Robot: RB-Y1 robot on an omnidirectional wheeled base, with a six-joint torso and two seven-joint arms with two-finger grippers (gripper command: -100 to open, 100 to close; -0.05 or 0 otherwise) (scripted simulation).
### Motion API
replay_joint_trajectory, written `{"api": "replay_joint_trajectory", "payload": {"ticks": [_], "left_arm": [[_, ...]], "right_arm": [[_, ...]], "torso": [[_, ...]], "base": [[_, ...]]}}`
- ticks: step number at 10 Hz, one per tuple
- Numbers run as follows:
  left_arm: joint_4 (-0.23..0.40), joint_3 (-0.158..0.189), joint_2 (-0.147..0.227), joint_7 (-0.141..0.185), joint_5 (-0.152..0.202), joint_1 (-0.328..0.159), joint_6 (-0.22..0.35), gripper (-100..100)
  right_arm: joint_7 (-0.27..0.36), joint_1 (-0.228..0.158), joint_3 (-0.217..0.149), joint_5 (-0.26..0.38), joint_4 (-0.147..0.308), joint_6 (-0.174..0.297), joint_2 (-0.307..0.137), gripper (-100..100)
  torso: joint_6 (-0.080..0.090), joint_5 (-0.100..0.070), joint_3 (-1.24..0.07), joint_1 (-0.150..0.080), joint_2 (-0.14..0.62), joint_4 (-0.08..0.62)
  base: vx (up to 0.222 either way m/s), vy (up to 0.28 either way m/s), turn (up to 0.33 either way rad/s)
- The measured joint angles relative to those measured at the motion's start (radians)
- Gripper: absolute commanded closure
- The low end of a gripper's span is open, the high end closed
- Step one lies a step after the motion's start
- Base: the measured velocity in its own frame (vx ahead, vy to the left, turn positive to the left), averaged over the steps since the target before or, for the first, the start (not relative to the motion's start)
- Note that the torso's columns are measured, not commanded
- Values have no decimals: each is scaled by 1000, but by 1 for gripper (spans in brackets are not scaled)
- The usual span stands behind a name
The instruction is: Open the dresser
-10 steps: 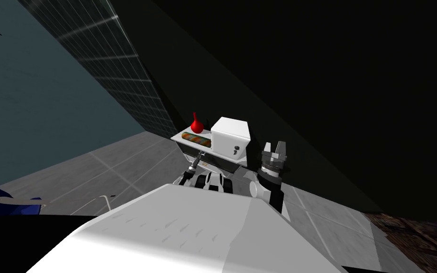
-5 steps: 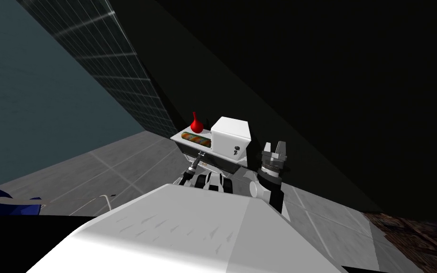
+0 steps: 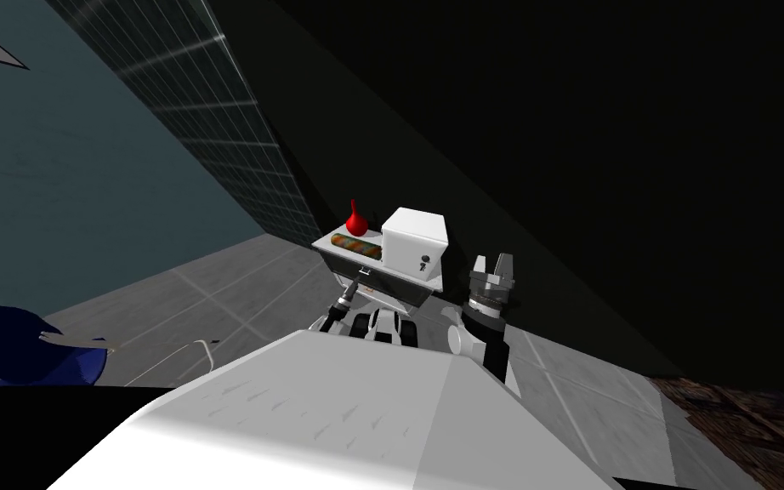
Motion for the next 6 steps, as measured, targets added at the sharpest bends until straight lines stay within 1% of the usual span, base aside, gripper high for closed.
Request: {"api": "replay_joint_trajectory", "payload": {"ticks": [1, 2, 3, 4, 6], "left_arm": [[-9, 0, 5, 6, 0, -6, 10, 100], [-11, 1, 12, 14, 1, -18, 18, 100], [-11, 1, 13, 15, 1, -19, 20, -100], [5, 2, 6, 11, 2, -19, 11, -100], [6, 0, -2, 7, 2, -1, -2, -100]], "right_arm": [[0, 0, 0, 0, 0, 0, 0, 0], [0, 0, 0, 0, 0, 0, 0, 0], [0, 0, 0, 0, 0, 0, 0, 0], [0, 1, 0, 0, 0, 0, 0, 0], [0, 1, 0, 0, 0, 0, 0, 0]], "torso": [[0, 0, -2, -1, -3, -1], [0, -1, -3, -2, -4, -1], [0, -1, -6, -3, -9, -3], [0, -1, -9, -4, -16, -4], [0, -1, -6, -3, -10, -3]], "base": [[-195, 13, 34], [-93, 8, 4], [69, -18, -35], [147, -40, -34], [158, -48, -22]]}}
